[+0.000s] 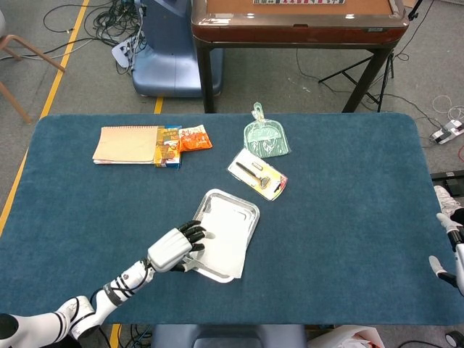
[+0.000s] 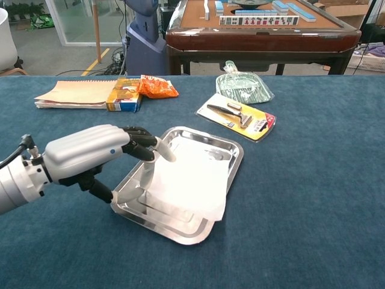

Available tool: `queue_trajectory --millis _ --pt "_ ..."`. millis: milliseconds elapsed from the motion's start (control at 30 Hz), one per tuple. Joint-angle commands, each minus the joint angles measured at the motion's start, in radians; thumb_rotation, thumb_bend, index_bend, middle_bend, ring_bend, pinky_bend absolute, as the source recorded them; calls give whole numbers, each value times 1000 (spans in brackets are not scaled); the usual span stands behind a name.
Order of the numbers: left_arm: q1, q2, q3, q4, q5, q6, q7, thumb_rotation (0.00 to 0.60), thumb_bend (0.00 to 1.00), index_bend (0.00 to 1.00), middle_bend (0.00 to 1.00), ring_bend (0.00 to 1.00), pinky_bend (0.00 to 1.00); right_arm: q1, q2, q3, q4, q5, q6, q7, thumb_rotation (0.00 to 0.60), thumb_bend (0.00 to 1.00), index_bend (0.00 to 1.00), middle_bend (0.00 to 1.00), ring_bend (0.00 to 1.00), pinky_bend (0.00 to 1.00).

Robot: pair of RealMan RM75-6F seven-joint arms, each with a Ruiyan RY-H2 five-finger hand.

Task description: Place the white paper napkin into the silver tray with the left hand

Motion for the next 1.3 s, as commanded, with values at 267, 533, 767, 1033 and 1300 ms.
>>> queue_trajectory --millis 267,533,767,1033,1300 --pt "-17 -18 -21 55 -39 -32 48 600 374 610 255 200 108 -1 -1 2 6 3 -2 5 600 279 161 263 212 280" --pt "-18 -23 -23 57 -71 -54 59 600 369 606 255 199 105 1 -2 3 9 8 -10 6 600 279 161 263 212 280" --pt "-19 -30 -27 45 -95 -73 79 600 365 597 255 198 105 -1 -3 3 12 8 -10 10 600 279 161 263 212 280" --pt "-27 -39 -39 47 -120 -95 99 600 364 584 255 194 104 -4 -6 3 22 12 -11 21 600 278 161 263 212 280" --pt "-26 -18 -25 15 -117 -96 111 600 360 518 250 182 96 -2 -8 4 28 9 -16 28 600 279 161 263 212 280"
